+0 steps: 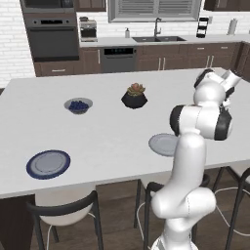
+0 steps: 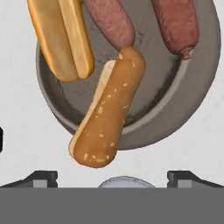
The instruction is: Place one bun and one sausage from the bowl on each plate.
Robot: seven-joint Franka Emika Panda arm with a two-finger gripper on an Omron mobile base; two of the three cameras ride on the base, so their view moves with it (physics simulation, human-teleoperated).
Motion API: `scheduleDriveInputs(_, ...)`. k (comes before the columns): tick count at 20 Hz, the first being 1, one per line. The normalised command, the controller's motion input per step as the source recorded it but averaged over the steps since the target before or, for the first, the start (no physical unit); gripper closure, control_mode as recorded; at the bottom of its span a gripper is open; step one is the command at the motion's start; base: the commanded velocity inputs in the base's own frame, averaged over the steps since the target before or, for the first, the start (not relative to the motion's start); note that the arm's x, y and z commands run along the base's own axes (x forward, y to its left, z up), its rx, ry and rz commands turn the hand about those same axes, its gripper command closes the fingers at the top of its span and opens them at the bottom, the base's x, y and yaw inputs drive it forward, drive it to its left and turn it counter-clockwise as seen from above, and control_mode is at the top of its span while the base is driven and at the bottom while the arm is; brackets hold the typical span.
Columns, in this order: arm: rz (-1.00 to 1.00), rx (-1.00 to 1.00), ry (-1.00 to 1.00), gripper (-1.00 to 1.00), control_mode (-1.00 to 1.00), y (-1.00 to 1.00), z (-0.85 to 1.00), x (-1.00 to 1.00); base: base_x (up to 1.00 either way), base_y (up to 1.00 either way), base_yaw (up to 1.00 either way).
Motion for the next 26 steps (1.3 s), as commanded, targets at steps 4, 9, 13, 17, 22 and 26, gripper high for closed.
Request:
scheduleDriveInputs(4,0.00,0.00,0.02,-1.00,-1.00,-0.32,-0.26,0.63,0.00,0.00,0.00)
scheduleDriveInputs(9,0.00,0.00,0.01,-1.00,-1.00,-0.12,-0.27,0.23,0.00,0.00,0.00)
scheduleDriveInputs(13,-0.01,0.00,-0.01,-1.00,-1.00,0.10,-0.08,-0.50,0.00,0.00,0.00)
scheduleDriveInputs(17,-0.02,-0.01,0.00,-1.00,-1.00,0.38,-0.13,-0.17,0.00,0.00,0.00)
scheduleDriveInputs(22,-0.01,-0.02,0.01,-1.00,-1.00,0.25,-0.19,-0.03,0.00,0.00,0.00)
scheduleDriveInputs(26,-0.01,0.00,0.05,-1.00,-1.00,0.00,-0.23,0.15,0.00,0.00,0.00)
